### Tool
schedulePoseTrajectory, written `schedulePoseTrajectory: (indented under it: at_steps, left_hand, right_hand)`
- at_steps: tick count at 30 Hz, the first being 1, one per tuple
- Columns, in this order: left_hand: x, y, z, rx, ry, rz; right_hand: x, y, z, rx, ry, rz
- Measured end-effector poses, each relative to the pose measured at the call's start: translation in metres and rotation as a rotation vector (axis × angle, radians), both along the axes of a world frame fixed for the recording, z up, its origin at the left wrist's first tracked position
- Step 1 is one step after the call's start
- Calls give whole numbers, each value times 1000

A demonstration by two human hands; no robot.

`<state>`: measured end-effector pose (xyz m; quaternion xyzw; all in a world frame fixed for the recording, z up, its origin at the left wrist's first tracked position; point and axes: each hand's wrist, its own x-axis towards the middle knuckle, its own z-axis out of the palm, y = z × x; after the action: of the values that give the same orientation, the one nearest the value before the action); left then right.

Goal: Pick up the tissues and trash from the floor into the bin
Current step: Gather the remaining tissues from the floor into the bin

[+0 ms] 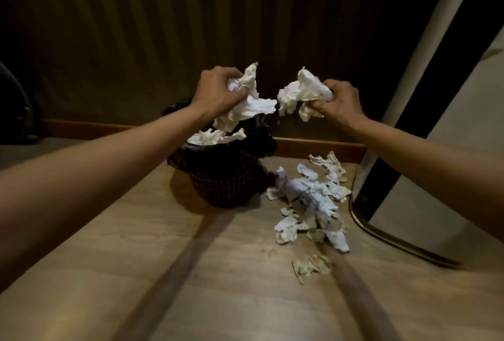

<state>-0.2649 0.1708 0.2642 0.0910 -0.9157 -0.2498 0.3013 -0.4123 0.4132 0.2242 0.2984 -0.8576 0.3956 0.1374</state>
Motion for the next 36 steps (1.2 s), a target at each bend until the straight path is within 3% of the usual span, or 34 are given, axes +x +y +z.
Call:
schedulePoseTrajectory:
  at_steps: [13, 19, 23, 31, 36]
  left_hand:
    - [-1, -82, -29, 181, -223, 161]
    - [26, -91, -40, 152, -39, 235]
    - [48, -79, -45, 65, 83, 130]
    - [50, -52, -58, -99, 9, -78]
    - [44, -25, -66, -222, -12, -202]
  right_hand:
    - [37, -105, 36, -121, -117, 136]
    - [47, -148, 28, 7, -248, 156]
    - [48, -160, 19, 81, -365, 172]
    - [45, -144, 18, 107, -457, 210]
    - [29, -109, 11, 80, -403, 120]
